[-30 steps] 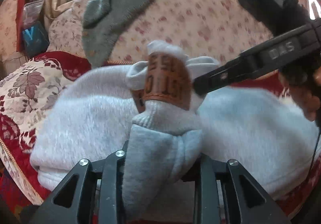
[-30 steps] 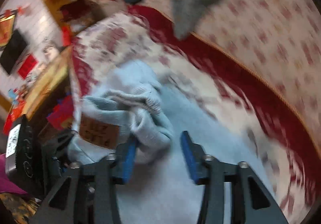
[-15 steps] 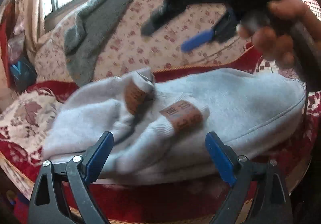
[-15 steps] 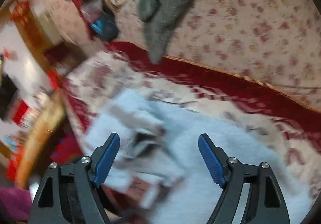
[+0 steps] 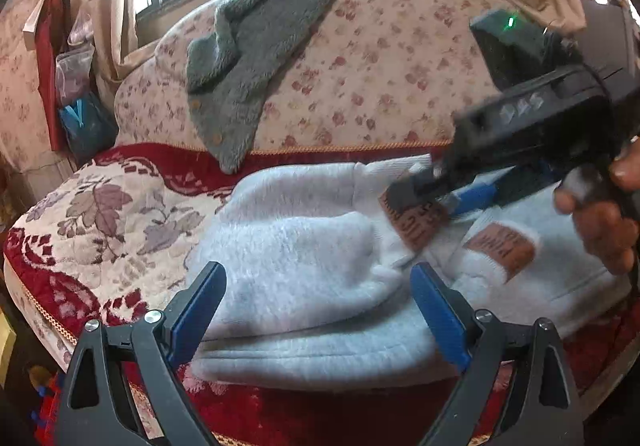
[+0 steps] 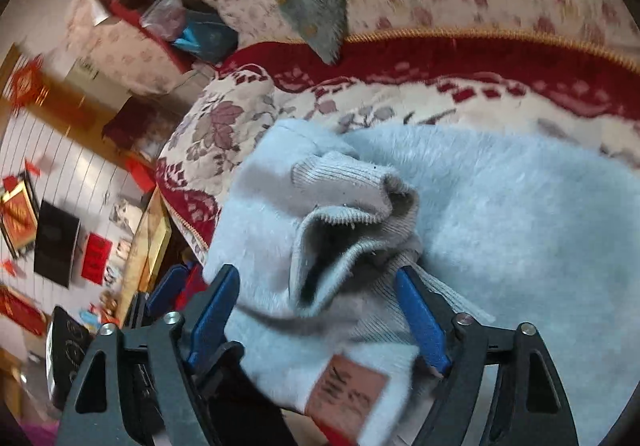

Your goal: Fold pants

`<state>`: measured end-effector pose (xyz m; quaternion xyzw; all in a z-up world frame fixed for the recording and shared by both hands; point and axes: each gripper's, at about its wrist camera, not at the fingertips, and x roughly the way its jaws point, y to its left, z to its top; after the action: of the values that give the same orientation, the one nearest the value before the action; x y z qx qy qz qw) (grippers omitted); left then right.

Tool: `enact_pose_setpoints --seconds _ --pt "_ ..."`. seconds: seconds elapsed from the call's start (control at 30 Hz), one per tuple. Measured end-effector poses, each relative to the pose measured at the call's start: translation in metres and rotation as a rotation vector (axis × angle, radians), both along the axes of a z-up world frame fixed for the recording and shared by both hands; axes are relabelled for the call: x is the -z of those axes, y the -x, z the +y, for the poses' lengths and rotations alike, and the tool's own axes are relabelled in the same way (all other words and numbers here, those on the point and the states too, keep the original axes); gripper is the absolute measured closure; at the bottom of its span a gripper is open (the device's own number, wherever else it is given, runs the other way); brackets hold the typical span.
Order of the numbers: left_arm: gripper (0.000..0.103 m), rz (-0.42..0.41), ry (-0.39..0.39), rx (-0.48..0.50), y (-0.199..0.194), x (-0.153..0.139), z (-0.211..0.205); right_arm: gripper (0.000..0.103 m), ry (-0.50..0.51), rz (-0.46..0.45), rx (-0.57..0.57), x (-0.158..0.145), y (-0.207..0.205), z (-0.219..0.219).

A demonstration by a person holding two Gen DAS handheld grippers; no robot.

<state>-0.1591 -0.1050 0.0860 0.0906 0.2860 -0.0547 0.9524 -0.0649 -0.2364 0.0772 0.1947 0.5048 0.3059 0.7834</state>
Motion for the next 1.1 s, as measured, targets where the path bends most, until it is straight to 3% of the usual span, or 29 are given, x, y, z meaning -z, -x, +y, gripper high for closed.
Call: enact_pose_setpoints --seconds 0.03,0.07,0.37,0.5,0.57,0.6,0.63,0.67,0.73,0.8,0.83,0.87,1.1 --pt "0.010 -0.003 0.006 -0.003 0.000 0.000 0.000 0.083 -0.013 -0.006 -0.014 0.000 -0.001 0.002" --pt "0.010 -0.011 0.015 0.002 0.000 -0.001 0.000 0.094 -0.057 0.013 -0.014 0.000 -0.003 0.002" --pt "0.007 -0.205 -0.020 0.027 0.015 -0.031 -0.002 0.094 -0.273 -0.085 -0.053 -0.056 0.030 -0.003" --pt "0.007 -0.259 -0.092 0.044 0.010 -0.029 -0.012 0.094 -0.322 -0.085 -0.067 -0.066 0.041 0.003" --pt "0.008 -0.246 -0.079 0.051 0.004 -0.025 -0.013 0.094 -0.318 -0.088 -0.077 -0.068 0.047 0.008" --pt "0.028 -0.220 -0.033 0.068 -0.002 -0.025 -0.010 0.094 -0.317 -0.086 -0.080 -0.069 0.049 0.010" --pt "0.065 -0.196 -0.011 0.068 -0.006 -0.025 -0.008 0.094 -0.294 -0.092 -0.081 -0.069 0.051 0.011" --pt "0.072 -0.164 0.011 0.072 -0.012 -0.025 -0.004 0.090 -0.259 -0.100 -0.078 -0.070 0.053 0.012" --pt "0.075 -0.094 0.097 0.084 -0.023 -0.025 0.009 0.087 -0.188 -0.088 -0.037 -0.065 0.054 0.005" --pt "0.076 -0.064 0.168 0.080 -0.028 -0.029 0.024 0.068 -0.149 -0.110 0.008 -0.063 0.053 -0.010" --pt "0.076 -0.056 0.195 0.077 -0.029 -0.032 0.032 0.038 -0.109 -0.129 0.040 -0.062 0.051 -0.018" --pt "0.077 -0.053 0.218 0.077 -0.030 -0.037 0.040 0.015 -0.064 -0.149 0.066 -0.061 0.050 -0.024" --pt "0.077 -0.051 0.360 0.068 -0.029 -0.074 0.091 0.015 0.226 -0.223 -0.057 -0.038 0.003 0.020"
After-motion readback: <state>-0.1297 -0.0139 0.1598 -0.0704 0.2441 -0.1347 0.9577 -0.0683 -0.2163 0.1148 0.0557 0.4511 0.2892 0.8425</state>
